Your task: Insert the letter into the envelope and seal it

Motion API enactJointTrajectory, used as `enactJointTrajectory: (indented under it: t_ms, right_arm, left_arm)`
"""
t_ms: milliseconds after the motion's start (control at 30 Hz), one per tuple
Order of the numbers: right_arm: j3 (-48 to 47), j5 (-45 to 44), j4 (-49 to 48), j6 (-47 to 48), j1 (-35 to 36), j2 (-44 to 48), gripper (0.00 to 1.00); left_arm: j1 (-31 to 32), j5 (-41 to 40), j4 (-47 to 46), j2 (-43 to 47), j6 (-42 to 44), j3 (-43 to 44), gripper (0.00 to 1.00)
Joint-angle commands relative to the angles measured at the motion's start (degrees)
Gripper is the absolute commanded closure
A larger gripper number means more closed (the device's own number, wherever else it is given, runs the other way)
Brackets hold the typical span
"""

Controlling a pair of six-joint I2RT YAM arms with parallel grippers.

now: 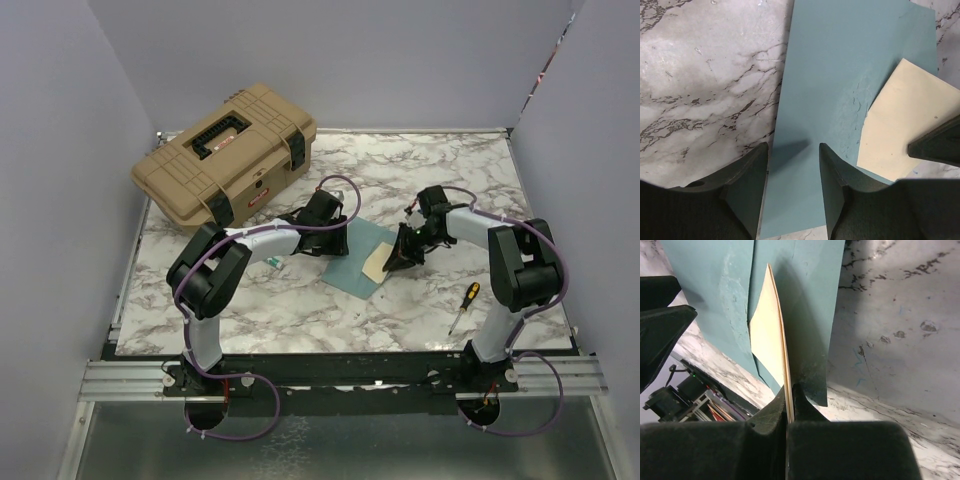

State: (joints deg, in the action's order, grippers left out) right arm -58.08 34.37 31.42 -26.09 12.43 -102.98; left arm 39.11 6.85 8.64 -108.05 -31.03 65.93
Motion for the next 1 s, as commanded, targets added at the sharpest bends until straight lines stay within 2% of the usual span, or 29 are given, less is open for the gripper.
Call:
enactJointTrajectory:
  t_ms: [0, 167, 433, 867, 900, 967]
  right_arm:
    - [1.8, -0.3, 2.4, -2.8, 0.3, -0.4, 0.99]
    - [2.6, 3.0, 3.3, -3.0, 0.3, 0.1, 0.99]
    - [-2.7, 5.6, 4.3, -2.4, 0.3, -4.9, 0.99]
    - [-7.9, 5.9, 4.5, 0.1, 1.9, -7.9, 0.99]
    - [-7.9, 4.9, 4.3, -0.1, 2.1, -7.5, 0.99]
    - [-7.1, 1.9, 3.7, -0.4, 2.2, -5.9, 0.91]
  left_arm:
    - [0.9, -1.2, 4.1, -3.2, -0.8, -2.1, 0.52]
    - [1.5, -1.7, 2.9, -2.3, -0.1, -2.9, 0.54]
    - [2.7, -0.6, 2.3, -2.9, 1.5, -2.1, 0.54]
    - [3.5, -0.7, 1.8, -4.4, 2.5, -0.9, 0.54]
    - [3.6, -1.5, 1.8, -4.2, 2.4, -1.0, 0.54]
    - [3.5, -2.9, 2.0, -3.8, 1.9, -1.2, 0.55]
